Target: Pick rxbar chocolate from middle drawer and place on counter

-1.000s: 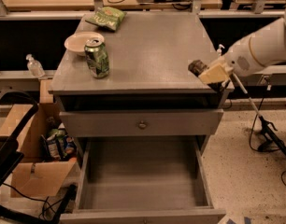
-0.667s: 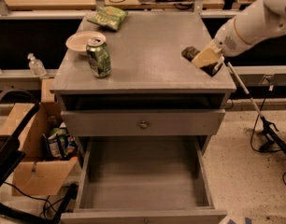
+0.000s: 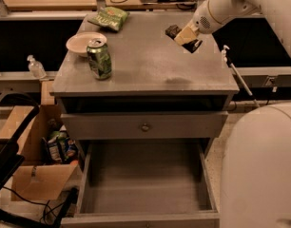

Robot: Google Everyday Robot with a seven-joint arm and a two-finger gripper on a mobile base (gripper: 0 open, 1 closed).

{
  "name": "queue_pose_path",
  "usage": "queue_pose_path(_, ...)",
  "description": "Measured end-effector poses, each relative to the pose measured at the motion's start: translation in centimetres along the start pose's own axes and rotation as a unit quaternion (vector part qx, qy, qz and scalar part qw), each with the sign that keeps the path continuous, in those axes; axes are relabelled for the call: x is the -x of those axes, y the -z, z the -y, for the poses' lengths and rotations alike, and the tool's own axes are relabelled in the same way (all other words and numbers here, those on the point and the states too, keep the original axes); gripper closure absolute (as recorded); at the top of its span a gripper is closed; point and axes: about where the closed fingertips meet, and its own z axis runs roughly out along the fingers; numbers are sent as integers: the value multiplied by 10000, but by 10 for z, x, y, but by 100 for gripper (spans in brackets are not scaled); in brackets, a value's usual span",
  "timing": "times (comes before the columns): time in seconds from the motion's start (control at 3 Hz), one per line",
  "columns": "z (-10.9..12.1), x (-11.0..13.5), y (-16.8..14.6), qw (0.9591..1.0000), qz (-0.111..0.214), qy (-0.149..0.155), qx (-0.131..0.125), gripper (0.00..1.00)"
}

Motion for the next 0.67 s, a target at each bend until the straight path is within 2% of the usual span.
queue_pose_path(0.33,-2,0,3,10000,-9,9,2,73)
queue_pose_path(0.67,-3,-1,-1,10000,-22,9,32,42)
